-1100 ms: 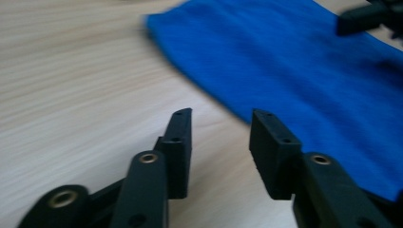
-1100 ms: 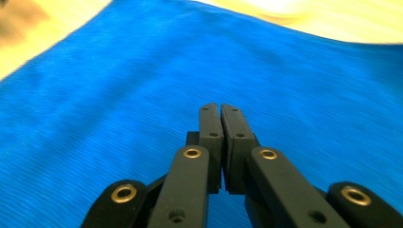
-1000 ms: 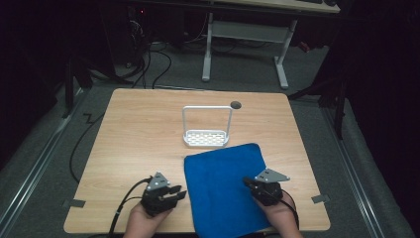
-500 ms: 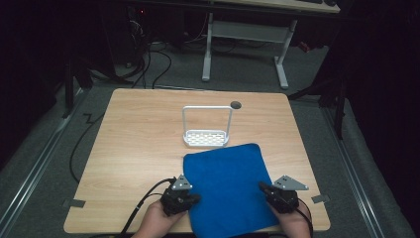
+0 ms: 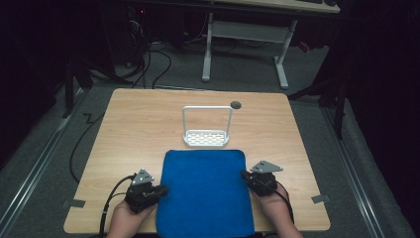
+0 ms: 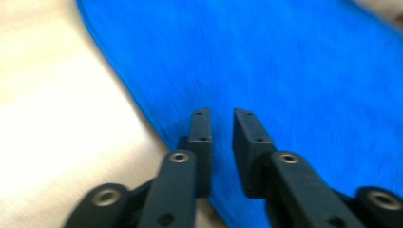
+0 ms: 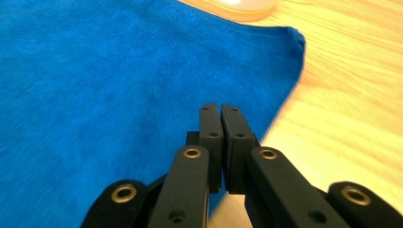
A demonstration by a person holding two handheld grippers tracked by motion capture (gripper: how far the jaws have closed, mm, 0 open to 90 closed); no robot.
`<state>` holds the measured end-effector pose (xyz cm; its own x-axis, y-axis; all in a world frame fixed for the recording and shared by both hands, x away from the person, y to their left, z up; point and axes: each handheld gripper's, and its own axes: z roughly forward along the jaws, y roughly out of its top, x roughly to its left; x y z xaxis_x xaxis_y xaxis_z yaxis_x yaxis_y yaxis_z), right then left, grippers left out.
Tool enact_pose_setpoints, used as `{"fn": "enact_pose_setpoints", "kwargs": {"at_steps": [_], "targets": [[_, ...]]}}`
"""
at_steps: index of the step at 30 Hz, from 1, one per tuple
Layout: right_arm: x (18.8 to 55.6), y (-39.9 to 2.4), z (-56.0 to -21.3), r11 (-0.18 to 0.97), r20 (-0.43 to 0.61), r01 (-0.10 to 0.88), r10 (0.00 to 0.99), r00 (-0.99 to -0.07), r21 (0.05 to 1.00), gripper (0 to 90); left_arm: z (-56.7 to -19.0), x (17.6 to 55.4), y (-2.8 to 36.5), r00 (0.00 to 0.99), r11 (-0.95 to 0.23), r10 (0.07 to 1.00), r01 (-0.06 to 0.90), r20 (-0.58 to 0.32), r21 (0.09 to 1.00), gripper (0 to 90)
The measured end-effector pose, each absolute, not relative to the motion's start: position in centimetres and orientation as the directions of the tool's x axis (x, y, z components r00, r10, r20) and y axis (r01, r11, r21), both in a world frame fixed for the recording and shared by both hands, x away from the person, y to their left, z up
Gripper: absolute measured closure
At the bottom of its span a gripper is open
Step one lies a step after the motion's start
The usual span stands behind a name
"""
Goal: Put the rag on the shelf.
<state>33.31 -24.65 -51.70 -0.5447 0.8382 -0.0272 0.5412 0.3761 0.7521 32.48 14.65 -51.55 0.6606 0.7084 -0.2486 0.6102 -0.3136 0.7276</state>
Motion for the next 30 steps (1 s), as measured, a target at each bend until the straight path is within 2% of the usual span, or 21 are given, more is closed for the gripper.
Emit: {"fn": "enact_pose_setpoints", "kwargs": {"at_steps": [1, 5, 9, 15, 18, 23, 25, 30], "targets": [[33.9, -24.1, -51.9, 0.392, -0.040, 0.545, 0.836, -0.547, 0.741, 88.9, -51.5, 32.9, 14.5, 0.660, -0.307, 0.709, 0.605, -0.247, 0.735, 69.9], [34.6, -24.0, -52.5, 0.402, -0.043, 0.570, 0.841, -0.539, 0.716, 88.9, -52.7, 34.7, 13.5, 0.655, -0.347, 0.722, 0.621, -0.222, 0.703, 71.0], [34.0, -24.4, -52.7, 0.402, -0.039, 0.572, 0.840, -0.541, 0.715, 88.7, -52.7, 34.1, 13.5, 0.665, -0.369, 0.721, 0.607, -0.196, 0.704, 72.7], [31.7, -24.6, -52.7, 0.404, -0.003, 0.565, 0.815, -0.579, 0.720, 88.6, -52.6, 31.6, 14.8, 0.673, -0.370, 0.697, 0.633, -0.247, 0.680, 72.7], [30.3, -24.5, -52.7, 0.416, 0.014, 0.562, 0.795, -0.606, 0.715, 88.3, -52.6, 30.4, 15.1, 0.690, -0.390, 0.685, 0.619, -0.234, 0.682, 72.6], [28.8, -24.5, -52.5, 0.440, 0.017, 0.554, 0.773, -0.635, 0.707, 87.3, -52.6, 30.0, 15.5, 0.700, -0.394, 0.670, 0.616, -0.246, 0.682, 72.6], [28.5, -24.4, -52.4, 0.451, 0.009, 0.549, 0.767, -0.642, 0.704, 83.9, -52.7, 30.2, 15.5, 0.694, -0.380, 0.669, 0.627, -0.266, 0.680, 72.1], [28.7, -25.0, -51.7, 0.395, 0.017, 0.530, 0.790, -0.613, 0.751, 81.1, -52.3, 31.0, 15.2, 0.697, -0.369, 0.690, 0.571, -0.195, 0.733, 62.4]]}}
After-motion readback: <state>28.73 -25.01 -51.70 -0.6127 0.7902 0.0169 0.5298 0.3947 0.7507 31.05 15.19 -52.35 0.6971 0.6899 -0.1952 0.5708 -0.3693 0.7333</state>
